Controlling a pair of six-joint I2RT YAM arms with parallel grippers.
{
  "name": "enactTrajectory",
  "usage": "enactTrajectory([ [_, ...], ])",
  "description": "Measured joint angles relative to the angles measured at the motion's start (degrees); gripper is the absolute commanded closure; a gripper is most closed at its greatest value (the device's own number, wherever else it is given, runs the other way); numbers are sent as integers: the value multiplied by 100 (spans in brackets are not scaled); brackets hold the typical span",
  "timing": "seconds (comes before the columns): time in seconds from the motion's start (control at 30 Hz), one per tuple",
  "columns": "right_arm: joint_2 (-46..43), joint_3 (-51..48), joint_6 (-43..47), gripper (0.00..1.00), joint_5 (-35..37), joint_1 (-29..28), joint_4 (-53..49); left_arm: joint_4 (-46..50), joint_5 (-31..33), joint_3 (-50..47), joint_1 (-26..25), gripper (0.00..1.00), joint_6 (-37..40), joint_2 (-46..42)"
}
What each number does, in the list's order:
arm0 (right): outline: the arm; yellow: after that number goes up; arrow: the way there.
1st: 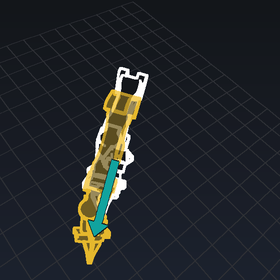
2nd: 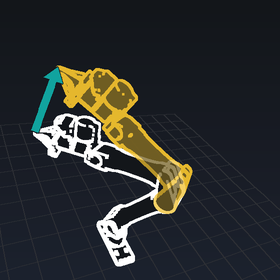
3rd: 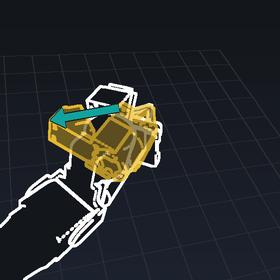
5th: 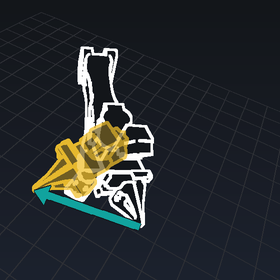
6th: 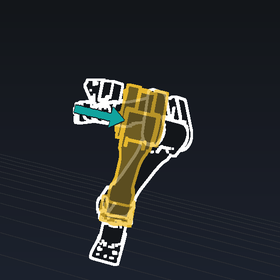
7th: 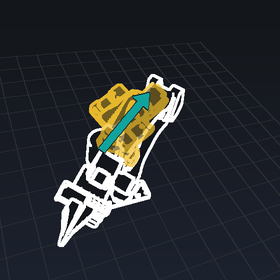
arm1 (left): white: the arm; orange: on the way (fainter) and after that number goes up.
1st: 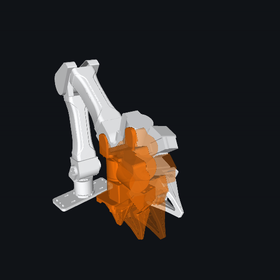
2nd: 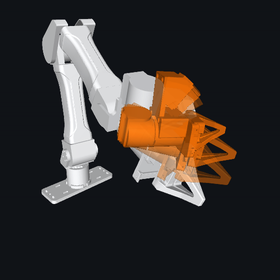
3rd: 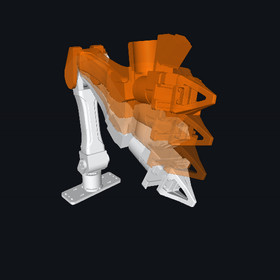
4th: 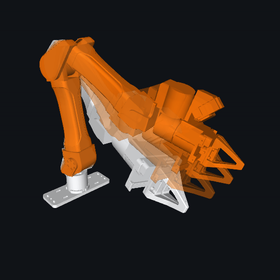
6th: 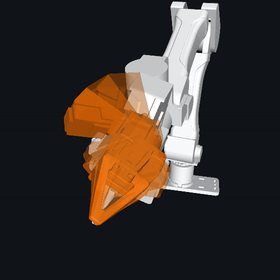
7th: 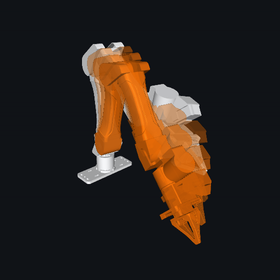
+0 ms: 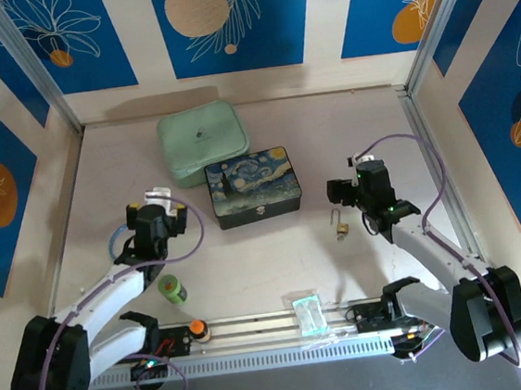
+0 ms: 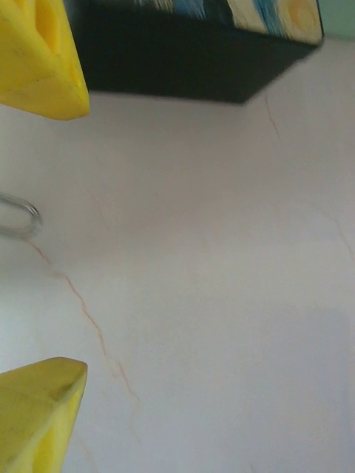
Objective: Unlock the padlock with the key
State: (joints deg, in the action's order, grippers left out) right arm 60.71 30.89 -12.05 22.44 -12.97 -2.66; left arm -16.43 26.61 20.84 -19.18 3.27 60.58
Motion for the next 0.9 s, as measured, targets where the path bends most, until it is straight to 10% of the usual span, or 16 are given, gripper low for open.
enactTrajectory([
  [0.37, 872, -1405, 162, 18, 138, 737, 2955, -2100, -1510, -308, 1375, 1, -315, 1578],
  [0.9, 2695, -922, 457, 1, -516, 1095, 4870, -3591, -2092, -22, 1545, 0, -225, 2914],
])
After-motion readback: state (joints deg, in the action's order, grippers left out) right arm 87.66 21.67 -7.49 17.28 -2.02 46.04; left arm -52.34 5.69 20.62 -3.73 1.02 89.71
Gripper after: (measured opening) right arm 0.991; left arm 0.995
